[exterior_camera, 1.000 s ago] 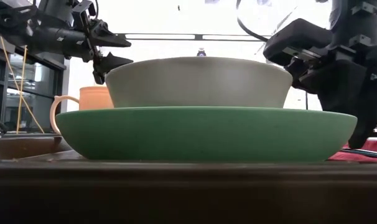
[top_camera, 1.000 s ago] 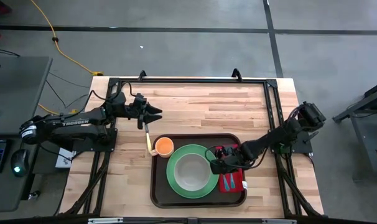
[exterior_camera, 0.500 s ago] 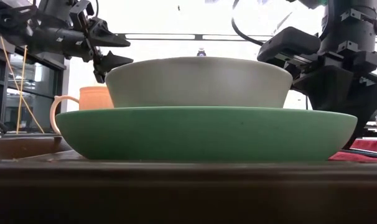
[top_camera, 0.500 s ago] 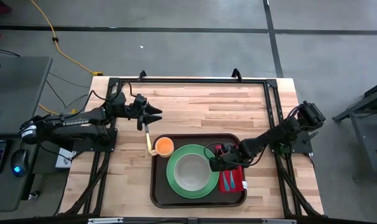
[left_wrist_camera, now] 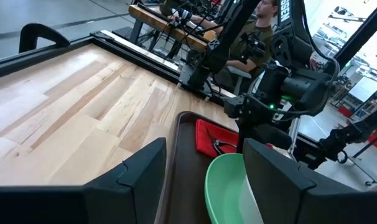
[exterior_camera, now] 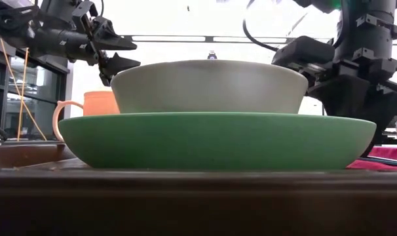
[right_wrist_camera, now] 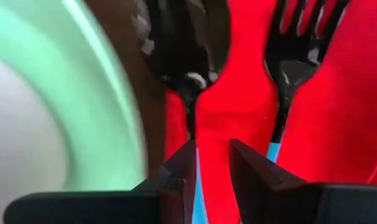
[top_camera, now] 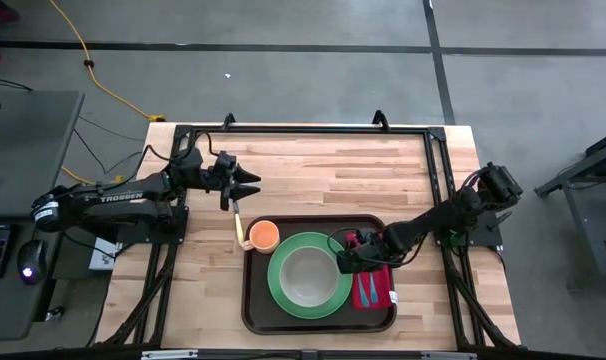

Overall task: Set up tray
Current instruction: Put the blue spoon on top of the red napkin to the left of the blue fork on the black tray

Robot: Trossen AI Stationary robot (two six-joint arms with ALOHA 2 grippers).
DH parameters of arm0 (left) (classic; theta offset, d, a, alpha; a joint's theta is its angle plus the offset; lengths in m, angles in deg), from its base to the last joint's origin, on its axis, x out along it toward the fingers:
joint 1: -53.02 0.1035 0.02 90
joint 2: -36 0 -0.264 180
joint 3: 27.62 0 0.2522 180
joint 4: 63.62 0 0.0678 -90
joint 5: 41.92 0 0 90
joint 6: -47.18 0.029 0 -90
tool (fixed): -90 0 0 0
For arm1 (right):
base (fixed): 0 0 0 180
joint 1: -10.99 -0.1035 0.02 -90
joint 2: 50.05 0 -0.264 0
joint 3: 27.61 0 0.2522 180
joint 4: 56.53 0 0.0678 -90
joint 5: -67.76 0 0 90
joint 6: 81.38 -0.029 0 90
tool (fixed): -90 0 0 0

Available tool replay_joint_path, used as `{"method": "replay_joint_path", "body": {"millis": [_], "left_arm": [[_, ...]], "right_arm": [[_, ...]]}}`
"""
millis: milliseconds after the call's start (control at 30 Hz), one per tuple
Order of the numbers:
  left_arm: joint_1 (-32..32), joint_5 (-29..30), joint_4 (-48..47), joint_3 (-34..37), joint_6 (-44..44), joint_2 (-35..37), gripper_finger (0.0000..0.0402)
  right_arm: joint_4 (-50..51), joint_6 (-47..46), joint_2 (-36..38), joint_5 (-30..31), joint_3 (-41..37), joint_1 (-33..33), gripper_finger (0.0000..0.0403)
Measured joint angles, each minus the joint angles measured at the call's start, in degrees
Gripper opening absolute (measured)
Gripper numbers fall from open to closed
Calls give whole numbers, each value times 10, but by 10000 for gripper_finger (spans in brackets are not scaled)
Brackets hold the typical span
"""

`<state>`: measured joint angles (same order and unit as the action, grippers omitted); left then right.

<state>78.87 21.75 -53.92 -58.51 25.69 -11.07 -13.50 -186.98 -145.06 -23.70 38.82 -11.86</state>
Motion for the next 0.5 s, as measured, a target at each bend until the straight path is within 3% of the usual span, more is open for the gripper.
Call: {"method": "replay_joint_path", "body": {"millis": [200,500], "left_arm": [[0,-1,0,0,9,0,244],[0,-1,3,0,16,0,244]], "right_arm": [[0,5,-33,-12,19,0,73],[101,25,-55,10,84,0,73]]}}
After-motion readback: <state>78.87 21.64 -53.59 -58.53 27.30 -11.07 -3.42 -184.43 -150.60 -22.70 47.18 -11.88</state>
